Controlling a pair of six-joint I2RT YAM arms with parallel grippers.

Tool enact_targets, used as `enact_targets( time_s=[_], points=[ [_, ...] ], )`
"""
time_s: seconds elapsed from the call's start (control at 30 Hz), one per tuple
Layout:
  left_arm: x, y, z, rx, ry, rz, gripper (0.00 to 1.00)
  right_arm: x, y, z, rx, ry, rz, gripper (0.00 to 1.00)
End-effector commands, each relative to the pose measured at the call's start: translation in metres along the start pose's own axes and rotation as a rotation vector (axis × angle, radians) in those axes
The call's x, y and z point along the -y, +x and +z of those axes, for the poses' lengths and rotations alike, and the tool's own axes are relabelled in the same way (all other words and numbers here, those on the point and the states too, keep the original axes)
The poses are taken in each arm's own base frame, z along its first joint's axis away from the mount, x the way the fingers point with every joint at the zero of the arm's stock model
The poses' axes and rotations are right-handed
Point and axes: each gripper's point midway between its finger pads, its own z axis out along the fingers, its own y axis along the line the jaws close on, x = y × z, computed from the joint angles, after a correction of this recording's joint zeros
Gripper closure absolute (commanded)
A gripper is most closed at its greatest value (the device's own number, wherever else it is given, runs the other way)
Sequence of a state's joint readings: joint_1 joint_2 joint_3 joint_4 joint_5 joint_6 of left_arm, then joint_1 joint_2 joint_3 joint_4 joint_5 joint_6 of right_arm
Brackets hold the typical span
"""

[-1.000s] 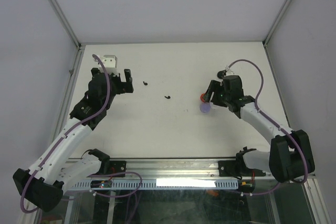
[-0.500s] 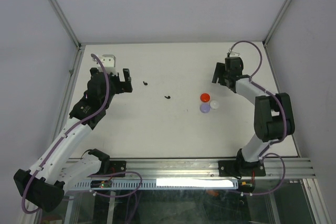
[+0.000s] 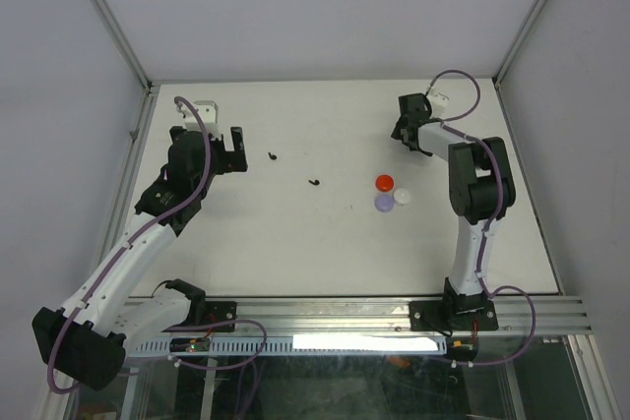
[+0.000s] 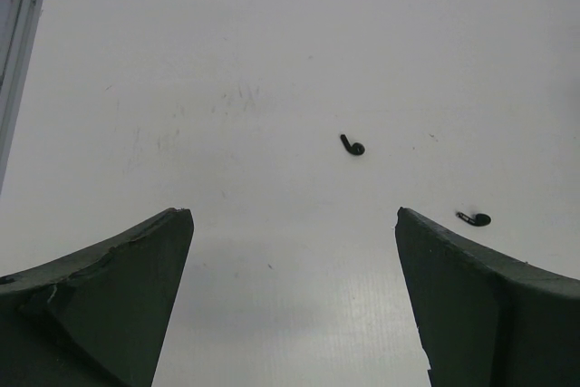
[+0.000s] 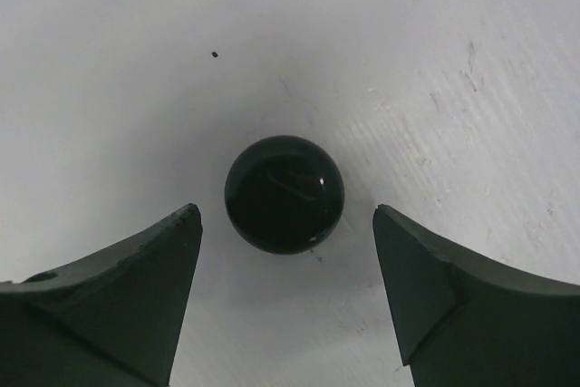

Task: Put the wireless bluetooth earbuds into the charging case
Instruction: Pick up the charging case at the center of the board.

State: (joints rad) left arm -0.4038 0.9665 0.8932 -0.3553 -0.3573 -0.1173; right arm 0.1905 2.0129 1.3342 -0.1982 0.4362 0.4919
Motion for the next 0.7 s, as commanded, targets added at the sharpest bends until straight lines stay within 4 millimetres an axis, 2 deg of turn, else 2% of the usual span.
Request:
enact_targets(
  time_s=[0.0,0.23,0.4,0.53,0.67],
  points=[
    [0.002,-0.014,0.002,0.049,0.019,-0.018,0.01,0.006,-0.014,0.003,0.073,0.192,0.112,0.22],
    [0.001,-0.014,0.001,0.055,0.022,-0.02,0.01,0.012,0.006,0.018,0.017,0.279,0.139,0.28],
    [0.003,-0.015,0.0,0.059,0.032,-0.023,0.01,0.01,0.008,0.017,0.011,0.264,0.151,0.42],
    [0.006,-0.016,-0.001,0.059,0.051,-0.028,0.01,0.008,0.011,0.009,-0.011,0.229,0.136,0.49],
    [0.013,-0.016,-0.001,0.055,0.09,-0.038,0.01,-0.007,0.01,-0.015,0.003,0.117,0.084,0.51]
  ],
)
